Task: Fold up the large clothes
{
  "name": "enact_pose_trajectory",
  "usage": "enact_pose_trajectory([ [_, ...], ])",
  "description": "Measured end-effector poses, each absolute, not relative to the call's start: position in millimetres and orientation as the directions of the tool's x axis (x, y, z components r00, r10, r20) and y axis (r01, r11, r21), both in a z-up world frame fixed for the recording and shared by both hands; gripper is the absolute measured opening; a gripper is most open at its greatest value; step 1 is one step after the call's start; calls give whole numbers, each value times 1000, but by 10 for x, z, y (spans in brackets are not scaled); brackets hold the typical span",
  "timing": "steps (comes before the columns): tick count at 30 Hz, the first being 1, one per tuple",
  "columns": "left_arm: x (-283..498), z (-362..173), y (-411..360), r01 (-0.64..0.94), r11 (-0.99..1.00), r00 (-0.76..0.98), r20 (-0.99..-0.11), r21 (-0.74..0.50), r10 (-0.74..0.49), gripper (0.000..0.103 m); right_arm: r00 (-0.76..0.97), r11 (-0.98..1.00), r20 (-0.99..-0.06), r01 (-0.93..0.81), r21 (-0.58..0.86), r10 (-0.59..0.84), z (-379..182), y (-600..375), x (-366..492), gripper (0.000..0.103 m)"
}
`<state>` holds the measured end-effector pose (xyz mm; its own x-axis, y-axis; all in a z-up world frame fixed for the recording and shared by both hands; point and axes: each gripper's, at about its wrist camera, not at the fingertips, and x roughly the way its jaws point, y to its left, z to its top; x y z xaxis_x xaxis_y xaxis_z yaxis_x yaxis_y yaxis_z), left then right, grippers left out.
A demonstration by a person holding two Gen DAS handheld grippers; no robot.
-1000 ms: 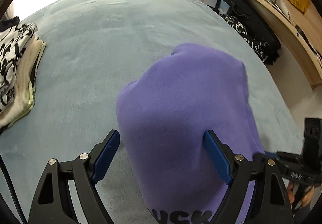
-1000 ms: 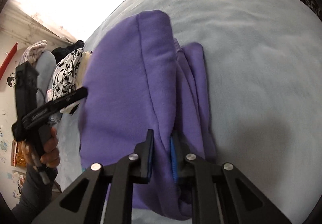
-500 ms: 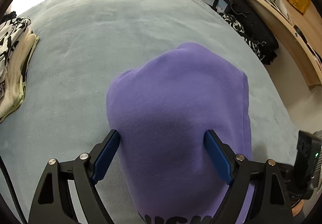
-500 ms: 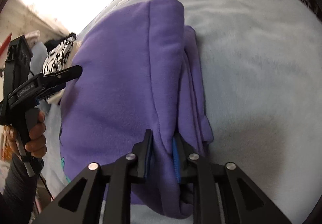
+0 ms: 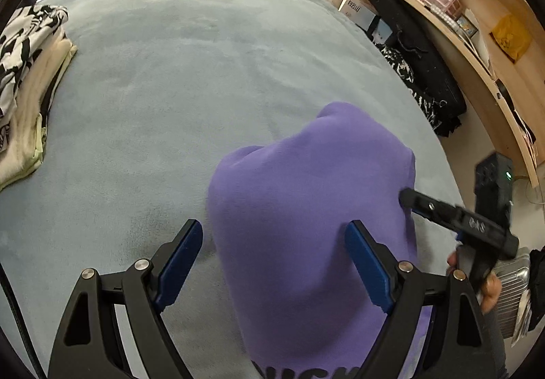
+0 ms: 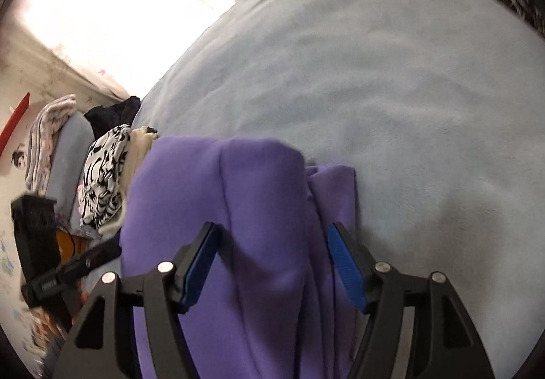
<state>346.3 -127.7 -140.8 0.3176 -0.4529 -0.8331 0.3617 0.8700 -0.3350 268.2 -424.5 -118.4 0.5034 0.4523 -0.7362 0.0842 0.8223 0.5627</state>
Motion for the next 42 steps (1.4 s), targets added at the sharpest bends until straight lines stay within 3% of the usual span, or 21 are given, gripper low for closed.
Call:
enact_pose_trajectory([
  [2, 3498, -1461, -1289, 362, 871, 313, -837, -332, -449, 85, 488, 775, -704, 86, 627, 516, -1315, -4284, 2721, 62],
  [3, 3515, -1484, -1302, 361, 873, 311, -840, -328, -444, 85, 488, 761, -690, 77, 644, 534, -1353, -4297, 2715, 37],
  [4, 3535, -1506, -1334, 358, 875, 302, -847, -325, -438, 84, 489, 784, -707, 72, 616, 511, -1350, -4286, 2699, 27],
  [9, 3505, -1497, -1571, 389, 890, 318, -871, -240, -374, 85, 516, 899, -796, 103, 425, 316, -1164, -4148, 2612, 16],
  [10, 3501, -1498, -1632, 394, 895, 332, -876, -207, -349, 86, 512, 918, -819, 131, 374, 260, -1217, -4140, 2629, 16],
  [13, 3536, -1537, -1724, 386, 900, 323, -884, -203, -338, 86, 467, 904, -841, 175, 390, 273, -1490, -4161, 2746, 17],
  [16, 3546, -1523, -1696, 375, 903, 321, -883, -212, -341, 86, 468, 911, -842, 163, 379, 266, -1416, -4132, 2748, 18],
  [18, 3508, -1479, -1689, 382, 904, 340, -881, -190, -329, 86, 462, 923, -851, 151, 353, 250, -1331, -4093, 2730, 30],
  [20, 3442, -1408, -1658, 388, 908, 369, -876, -157, -310, 86, 463, 925, -852, 154, 347, 243, -1249, -4083, 2678, 35],
  [24, 3217, -1263, -1548, 400, 907, 399, -866, -131, -301, 86, 503, 940, -843, 152, 305, 192, -965, -4037, 2415, 35],
  [29, 2819, -1091, -1337, 420, 896, 418, -847, -142, -329, 85, 558, 969, -809, 32, 244, 185, -680, -3677, 2017, 35],
  [30, 2707, -1071, -1291, 423, 894, 420, -843, -146, -337, 83, 560, 969, -804, 7, 245, 199, -659, -3609, 1951, 35],
  [34, 2379, -1124, -1192, 447, 875, 387, -843, -184, -375, 56, 549, 961, -792, -96, 258, 267, -657, -3297, 1662, 35],
  [39, 2130, -1379, -1179, 432, 871, 335, -856, -233, -395, 54, 516, 984, -838, -101, 146, 178, -958, -3142, 1498, 35],
  [42, 2078, -1455, -1186, 424, 870, 337, -847, -253, -410, 54, 507, 995, -856, -49, 87, 100, -1116, -3292, 1419, 28],
])
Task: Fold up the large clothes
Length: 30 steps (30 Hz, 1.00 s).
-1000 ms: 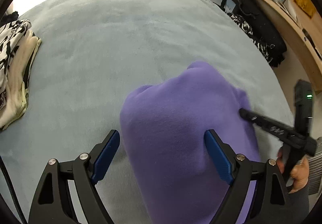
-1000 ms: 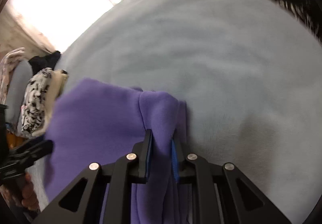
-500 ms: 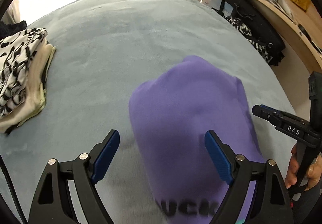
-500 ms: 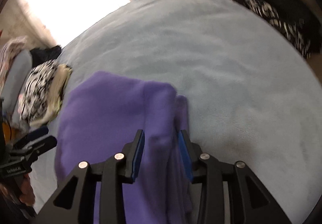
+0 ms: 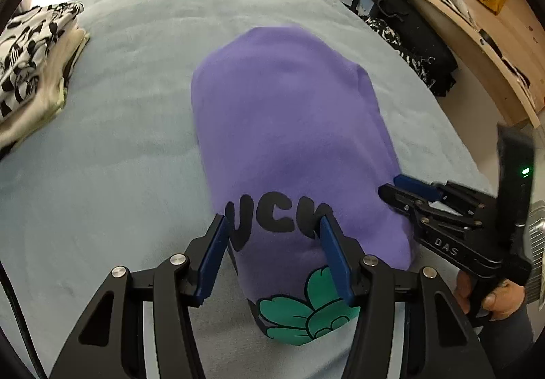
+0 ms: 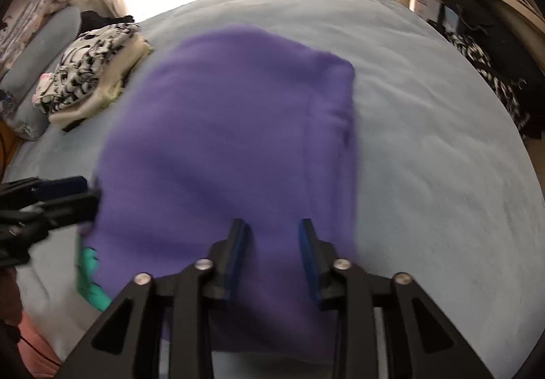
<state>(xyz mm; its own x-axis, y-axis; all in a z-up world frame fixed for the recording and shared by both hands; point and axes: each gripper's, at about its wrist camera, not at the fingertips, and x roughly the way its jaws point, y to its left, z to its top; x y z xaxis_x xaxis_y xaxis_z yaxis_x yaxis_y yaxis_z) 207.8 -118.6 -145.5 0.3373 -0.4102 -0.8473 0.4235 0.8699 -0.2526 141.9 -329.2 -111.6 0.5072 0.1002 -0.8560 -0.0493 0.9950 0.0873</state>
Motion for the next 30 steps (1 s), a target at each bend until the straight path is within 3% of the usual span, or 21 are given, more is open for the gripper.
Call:
enact_pose_trajectory([
  [2, 2064, -1469, -1191, 414, 871, 341, -842, -264, -417, 54, 515, 997, -853, -37, 72, 81, -1129, -3349, 1345, 23],
  [8, 2044, -1491, -1179, 390, 881, 362, -836, -266, -413, 54, 532, 1000, -846, -7, 25, 25, -1112, -3334, 1171, 23],
  [26, 1587, -1339, -811, 340, 920, 402, -854, -196, -330, 54, 517, 963, -843, 115, 242, 150, -852, -3334, 768, 27],
  [30, 1450, -1274, -696, 331, 924, 413, -852, -189, -322, 65, 515, 966, -841, 89, 242, 163, -777, -3229, 655, 27],
])
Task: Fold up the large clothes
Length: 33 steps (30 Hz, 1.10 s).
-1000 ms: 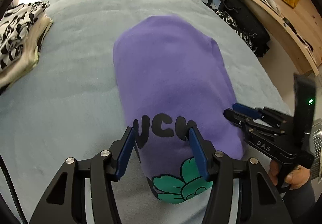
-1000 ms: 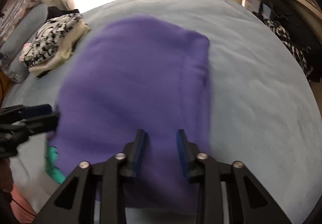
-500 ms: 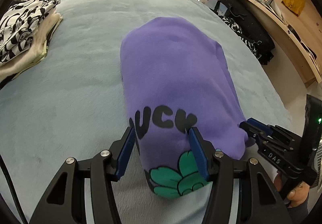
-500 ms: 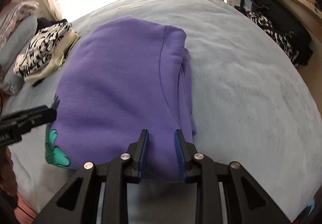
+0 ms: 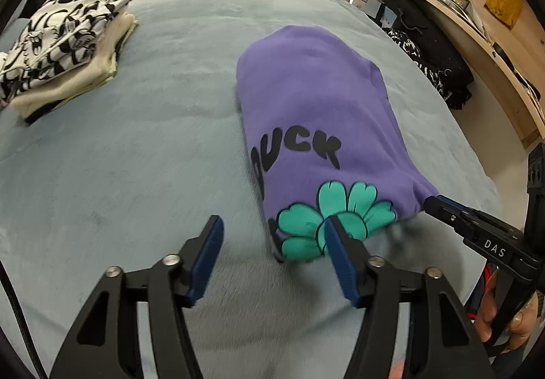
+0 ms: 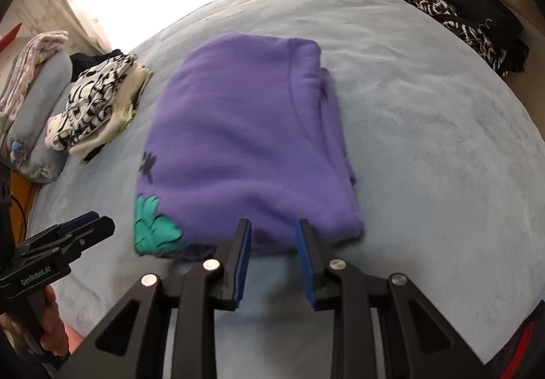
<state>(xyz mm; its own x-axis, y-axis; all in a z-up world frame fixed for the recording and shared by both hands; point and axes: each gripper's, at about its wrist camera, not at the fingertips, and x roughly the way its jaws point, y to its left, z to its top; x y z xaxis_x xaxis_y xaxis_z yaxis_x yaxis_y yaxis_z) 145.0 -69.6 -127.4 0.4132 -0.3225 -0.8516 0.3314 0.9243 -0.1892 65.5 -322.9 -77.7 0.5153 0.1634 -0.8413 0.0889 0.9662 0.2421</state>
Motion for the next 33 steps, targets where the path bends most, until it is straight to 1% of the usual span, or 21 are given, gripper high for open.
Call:
enact_pose_trajectory([
  [1, 1417, -1254, -689, 333, 926, 424, -849, -179, -317, 70, 516, 967, -840, 84, 242, 166, -760, -3211, 635, 28],
  [3, 1329, -1199, -666, 341, 927, 446, -841, -158, -307, 73, 524, 967, -834, 71, 245, 173, -708, -3159, 578, 36],
  [4, 1303, -1180, -655, 343, 927, 449, -840, -152, -304, 74, 528, 967, -831, 66, 247, 176, -686, -3141, 555, 37],
  [7, 1239, -1129, -632, 344, 926, 449, -840, -153, -305, 75, 537, 969, -825, 49, 242, 179, -623, -3086, 500, 43],
  [9, 1220, -1096, -624, 339, 929, 453, -840, -147, -298, 75, 539, 971, -823, 36, 236, 180, -583, -3048, 478, 52],
  [13, 1191, -1053, -624, 351, 924, 453, -835, -154, -311, 75, 549, 980, -820, 8, 199, 162, -513, -2966, 443, 55],
  [16, 1195, -1048, -664, 381, 907, 430, -835, -178, -344, 75, 550, 983, -820, -4, 186, 157, -484, -2939, 440, 57],
  [18, 1216, -1055, -691, 392, 899, 414, -836, -194, -361, 75, 544, 982, -823, -7, 191, 164, -477, -2946, 465, 64],
  [26, 1357, -1103, -783, 394, 882, 373, -832, -259, -411, 75, 536, 968, -816, -9, 252, 217, -476, -3071, 580, 65],
  [33, 1577, -1220, -860, 384, 865, 324, -830, -323, -454, 76, 514, 964, -830, 26, 265, 215, -566, -3274, 720, 65],
])
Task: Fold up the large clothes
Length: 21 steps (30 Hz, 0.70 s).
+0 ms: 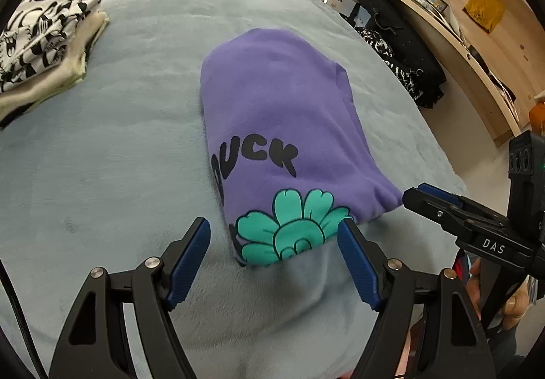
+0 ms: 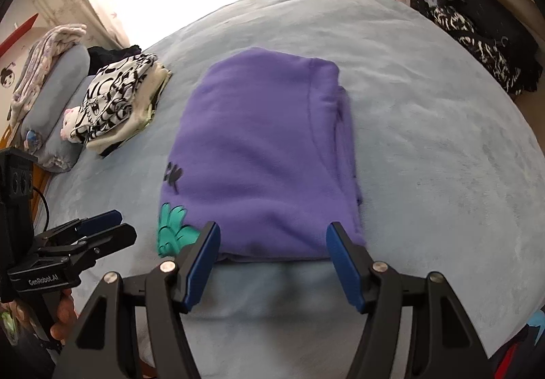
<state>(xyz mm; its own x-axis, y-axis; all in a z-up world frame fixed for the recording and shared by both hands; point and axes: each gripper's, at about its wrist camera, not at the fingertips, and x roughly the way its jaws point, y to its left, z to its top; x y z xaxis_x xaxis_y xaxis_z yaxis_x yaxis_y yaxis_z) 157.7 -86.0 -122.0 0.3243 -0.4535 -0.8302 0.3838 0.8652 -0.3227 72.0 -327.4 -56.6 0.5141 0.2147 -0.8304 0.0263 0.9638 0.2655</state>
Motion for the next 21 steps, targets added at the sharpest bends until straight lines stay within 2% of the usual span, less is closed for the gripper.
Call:
enact_pose_trajectory([
  [5, 1769, -1333, -913, 369, 857, 293, -830, -360, -474, 76, 490, 954, -838, 43, 298, 240, -668, -3467, 893, 65],
  [9, 1943, -1442, -950, 349, 849, 267, -826, -397, -496, 76, 486, 941, -830, 42, 335, 274, -745, -3609, 1031, 74],
  [17, 2214, -1720, -1002, 286, 825, 192, -814, -488, -548, 76, 466, 915, -820, 48, 400, 333, -884, -3861, 1258, 74],
  [21, 2284, -1789, -1044, 280, 814, 186, -803, -509, -566, 85, 455, 909, -821, 56, 413, 345, -941, -3947, 1310, 74],
])
